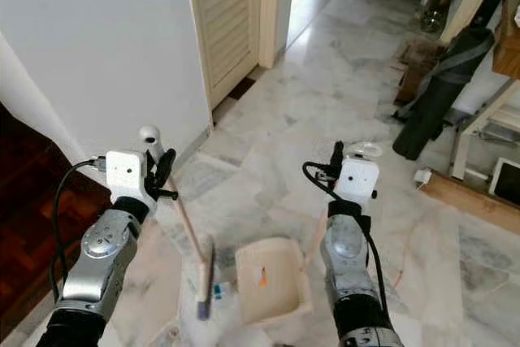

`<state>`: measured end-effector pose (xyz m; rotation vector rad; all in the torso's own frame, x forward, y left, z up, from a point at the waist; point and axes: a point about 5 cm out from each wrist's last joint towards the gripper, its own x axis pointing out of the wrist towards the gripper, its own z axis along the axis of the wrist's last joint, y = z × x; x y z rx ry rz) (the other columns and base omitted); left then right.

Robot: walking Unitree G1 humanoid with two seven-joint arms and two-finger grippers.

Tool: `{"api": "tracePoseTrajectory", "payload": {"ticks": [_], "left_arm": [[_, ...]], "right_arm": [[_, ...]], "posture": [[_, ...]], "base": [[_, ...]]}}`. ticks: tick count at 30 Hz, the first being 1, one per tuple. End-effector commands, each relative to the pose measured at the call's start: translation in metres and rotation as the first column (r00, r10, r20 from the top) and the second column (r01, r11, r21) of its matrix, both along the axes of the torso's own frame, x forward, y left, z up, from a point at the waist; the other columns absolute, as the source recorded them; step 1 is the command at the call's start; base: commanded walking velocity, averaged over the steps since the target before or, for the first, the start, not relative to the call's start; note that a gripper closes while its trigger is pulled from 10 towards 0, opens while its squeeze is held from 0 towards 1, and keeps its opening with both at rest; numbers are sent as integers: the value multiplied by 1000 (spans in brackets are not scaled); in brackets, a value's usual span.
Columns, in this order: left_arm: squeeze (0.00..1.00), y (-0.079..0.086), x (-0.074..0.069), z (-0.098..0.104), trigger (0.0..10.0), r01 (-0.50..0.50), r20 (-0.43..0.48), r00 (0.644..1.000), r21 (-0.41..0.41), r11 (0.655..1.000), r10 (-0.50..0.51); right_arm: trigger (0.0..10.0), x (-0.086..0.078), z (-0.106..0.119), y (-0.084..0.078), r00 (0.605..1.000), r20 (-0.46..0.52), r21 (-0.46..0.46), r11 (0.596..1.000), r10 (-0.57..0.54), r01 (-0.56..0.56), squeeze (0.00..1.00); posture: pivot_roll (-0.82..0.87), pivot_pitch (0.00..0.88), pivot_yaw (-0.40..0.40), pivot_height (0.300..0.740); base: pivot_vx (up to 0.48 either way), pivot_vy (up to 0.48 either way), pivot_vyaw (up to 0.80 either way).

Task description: Sweep floor

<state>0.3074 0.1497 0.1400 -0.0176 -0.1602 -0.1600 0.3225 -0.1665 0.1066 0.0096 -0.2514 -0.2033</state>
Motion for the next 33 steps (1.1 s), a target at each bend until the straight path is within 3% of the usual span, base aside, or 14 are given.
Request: {"api": "tracePoseTrajectory", "payload": {"ticks": [1,5,15,30,33], "left_arm": [[0,5,-2,16,10000,-6,54,999,-23,1000,8],[0,7,-4,21,10000,-6,63,998,-18,1000,7],[0,16,-20,55,10000,-42,158,987,44,998,35],[0,38,-42,66,10000,-92,116,990,118,989,78],[0,47,-45,65,10000,-91,79,994,184,979,78]], "right_arm": [[10000,2,7,1,999,45,14,1000,3,-3,0],[10000,1,4,0,999,40,13,1000,-1,1,0],[10000,1,4,-2,999,48,2,1000,-22,22,0],[10000,-8,-14,-2,999,3,-11,999,-46,46,0],[10000,-10,-19,2,999,-19,-16,999,-42,42,0]], "posture": [[124,225,-33,740],[139,246,-37,740],[183,316,-46,740],[247,377,-38,740],[248,385,-36,740]], "base": [[0,0,0],[0,0,0],[0,0,0],[0,0,0],[0,0,0]]}}
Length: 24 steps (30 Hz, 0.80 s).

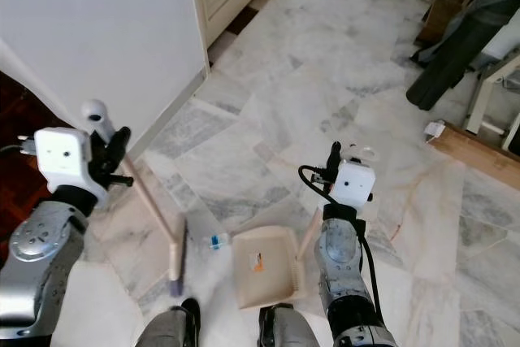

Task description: Sweep floor

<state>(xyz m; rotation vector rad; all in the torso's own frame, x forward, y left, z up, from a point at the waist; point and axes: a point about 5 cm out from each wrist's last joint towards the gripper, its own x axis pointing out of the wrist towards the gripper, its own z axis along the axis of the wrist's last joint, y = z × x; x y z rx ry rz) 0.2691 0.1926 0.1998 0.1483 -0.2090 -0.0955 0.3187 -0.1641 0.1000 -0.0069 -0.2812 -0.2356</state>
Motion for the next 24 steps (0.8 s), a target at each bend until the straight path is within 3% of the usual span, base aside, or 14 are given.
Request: {"api": "tracePoseTrajectory", "payload": {"ticks": [1,4,6,12,15,17,24], "left_arm": [[0,7,-8,4,10000,-10,-5,1000,55,998,10],[0,28,-10,6,10000,-51,-39,998,131,990,57],[0,33,-10,7,10000,-64,-40,997,150,987,71],[0,24,-6,-1,10000,-20,-65,997,151,988,31],[0,7,-4,-7,10000,45,-68,997,75,996,-40],[0,-7,0,-13,10000,78,-57,995,-45,996,-80],[0,-27,8,-26,10000,139,-103,982,-192,972,-160]], "right_arm": [[10000,-7,-15,1,998,-55,0,1000,-8,8,0],[10000,-11,-20,3,998,-68,4,1000,-3,3,0],[10000,-12,-21,4,998,-70,4,1000,-2,2,0],[10000,-13,-21,1,998,-70,2,1000,-6,6,0],[10000,-14,-20,-1,998,-66,-3,1000,-11,10,0],[10000,-14,-20,-4,998,-63,-13,1000,-22,21,0],[10000,-15,-20,-4,998,-65,-4,1000,-15,15,0]], "posture": [[248,385,-36,740],[253,389,-34,740],[250,389,-35,740],[234,388,-37,740],[222,388,-40,740],[214,385,-42,740],[200,387,-43,740]], "base": [[0,0,0],[0,0,0],[0,0,0],[0,0,0],[0,0,0],[0,0,0],[0,0,0]]}}
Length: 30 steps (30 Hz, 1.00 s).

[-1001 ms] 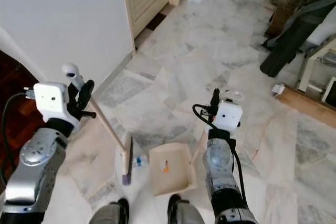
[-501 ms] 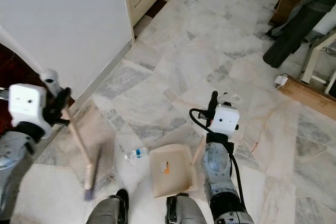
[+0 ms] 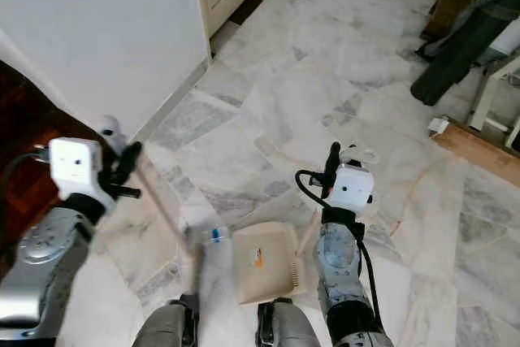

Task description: Sweep floor

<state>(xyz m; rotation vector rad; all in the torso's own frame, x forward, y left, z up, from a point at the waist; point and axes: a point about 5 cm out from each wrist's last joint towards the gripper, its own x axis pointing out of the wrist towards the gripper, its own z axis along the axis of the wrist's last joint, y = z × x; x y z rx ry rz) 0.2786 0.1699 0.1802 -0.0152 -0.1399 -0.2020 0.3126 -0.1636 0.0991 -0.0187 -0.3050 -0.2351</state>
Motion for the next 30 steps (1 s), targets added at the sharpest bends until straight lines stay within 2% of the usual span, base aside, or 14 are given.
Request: {"api": "tracePoseTrajectory", "payload": {"ticks": [1,4,7,10,13,18,21,25,30], "left_arm": [[0,-8,-2,-8,10000,59,-41,997,-49,997,-61],[0,-19,-5,-12,10000,143,-63,987,-80,987,-148],[0,-22,-6,-13,10000,169,-71,982,-100,981,-177],[0,-31,-7,-11,10000,219,-69,969,-200,955,-237],[0,-36,-8,-9,10000,241,-64,963,-230,943,-262],[0,-33,-10,-5,10000,241,-59,964,-205,949,-257],[0,-25,-12,7,10000,240,-36,967,-198,950,-252],[0,-23,-14,14,10000,255,-19,964,-205,945,-265],[0,-30,-21,33,10000,350,23,936,-186,918,-352]], "right_arm": [[10000,-8,-19,-4,996,-88,11,1000,-10,11,0],[10000,-9,-19,-2,996,-94,14,1000,-4,5,0],[10000,-9,-20,-1,995,-98,18,1000,-1,3,0],[10000,-8,-21,2,994,-107,25,1000,8,-6,0],[10000,-7,-21,2,994,-111,26,1000,9,-7,0],[10000,-6,-22,-1,991,-129,-4,1000,-19,19,0],[10000,-4,-16,-8,992,-115,-6,999,-47,47,0],[10000,-2,-12,-10,993,-103,-6,999,-53,53,0],[10000,3,5,-15,997,-42,-1,998,-62,62,0]], "posture": [[200,387,-43,740],[199,387,-43,740],[203,388,-43,740],[204,387,-45,740],[207,386,-45,740],[205,383,-47,740],[203,383,-46,740],[201,378,-47,740],[191,345,-54,740]], "base": [[0,0,0],[0,0,0],[0,0,0],[0,0,0],[0,0,0],[0,0,0],[0,0,0],[0,0,0],[0,0,0]]}}
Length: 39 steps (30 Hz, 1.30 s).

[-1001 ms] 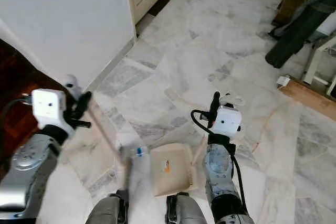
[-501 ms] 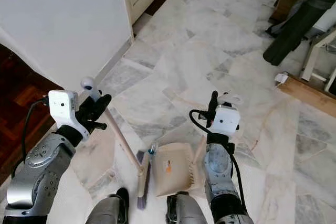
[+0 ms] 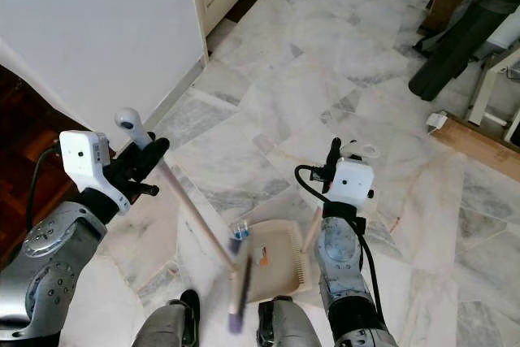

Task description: Sweep floor

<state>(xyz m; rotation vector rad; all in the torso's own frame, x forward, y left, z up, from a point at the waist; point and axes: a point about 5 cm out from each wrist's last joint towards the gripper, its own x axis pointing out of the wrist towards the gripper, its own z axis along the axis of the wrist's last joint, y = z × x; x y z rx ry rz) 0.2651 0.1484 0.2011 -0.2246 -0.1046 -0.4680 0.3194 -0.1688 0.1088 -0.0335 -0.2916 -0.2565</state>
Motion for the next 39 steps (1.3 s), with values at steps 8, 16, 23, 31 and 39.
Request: {"api": "tracePoseTrajectory", "payload": {"ticks": [8,16,23,31,39], "left_arm": [[0,-10,0,29,10000,101,109,989,19,995,-102],[0,21,17,53,10000,-196,250,951,25,980,183],[0,40,18,67,10000,-375,342,871,0,927,352],[0,33,24,45,10000,-336,294,907,76,939,301],[0,20,29,35,10000,-263,267,936,95,960,230]], "right_arm": [[10000,4,2,-14,999,-20,8,999,-37,37,0],[10000,13,5,-11,999,-30,13,999,-30,31,0],[10000,18,5,-11,999,-37,96,995,-25,28,0],[10000,21,5,-10,999,-38,118,993,-21,26,0],[10000,22,5,-22,997,-34,253,965,-65,71,0]], "posture": [[184,273,-67,740],[184,209,-71,740],[192,163,-67,740],[187,126,-51,740],[187,102,-39,740]], "base": [[0,0,0],[0,0,0],[0,0,0],[0,0,0],[0,0,0]]}}
